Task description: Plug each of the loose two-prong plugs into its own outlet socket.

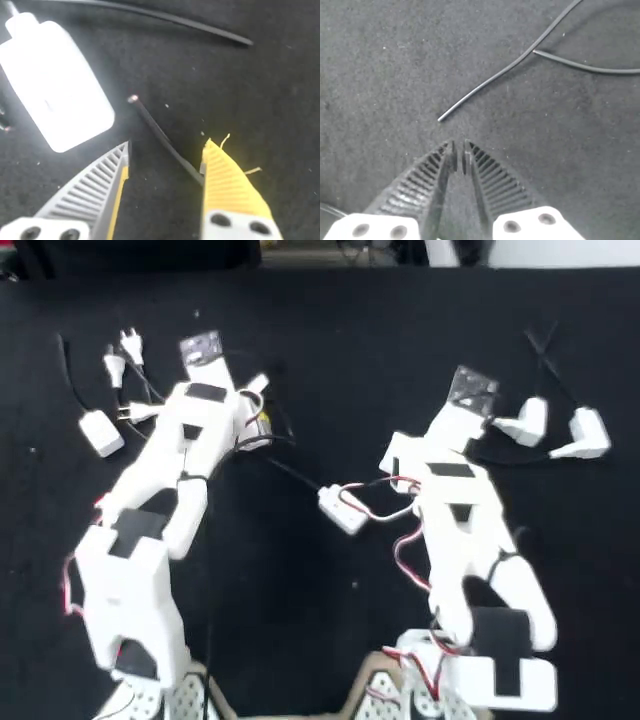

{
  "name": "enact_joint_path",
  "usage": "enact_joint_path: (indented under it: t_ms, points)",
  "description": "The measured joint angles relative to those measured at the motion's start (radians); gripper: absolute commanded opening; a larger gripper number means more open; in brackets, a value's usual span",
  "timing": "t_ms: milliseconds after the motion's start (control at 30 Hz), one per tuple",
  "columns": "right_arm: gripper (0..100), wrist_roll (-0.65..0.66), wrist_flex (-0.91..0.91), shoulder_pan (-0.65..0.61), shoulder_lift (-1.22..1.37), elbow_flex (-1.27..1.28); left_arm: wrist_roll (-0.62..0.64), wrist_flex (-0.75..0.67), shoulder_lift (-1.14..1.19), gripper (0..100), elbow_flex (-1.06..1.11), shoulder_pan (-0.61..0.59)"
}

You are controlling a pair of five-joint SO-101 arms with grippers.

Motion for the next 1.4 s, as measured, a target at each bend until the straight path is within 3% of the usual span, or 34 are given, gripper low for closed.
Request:
enact_joint_path:
  t_ms: [433, 600, 933, 1400]
  points:
    - [1.1, 0.0, 0.0, 0.0, 0.0, 0.0, 0.012, 0.014, 0.017, 23, 0.051, -0.054]
    - [1.1, 0.0, 0.0, 0.0, 0.0, 0.0, 0.008, 0.117, 0.015, 23, 0.049, -0.101]
    - [1.1, 0.0, 0.0, 0.0, 0.0, 0.0, -0.21, 0.275, 0.011, 23, 0.06, -0.144]
    - [1.1, 0.0, 0.0, -0.054, 0.0, 0.0, -0.379, 0.296, -0.117, 23, 0.244, -0.354]
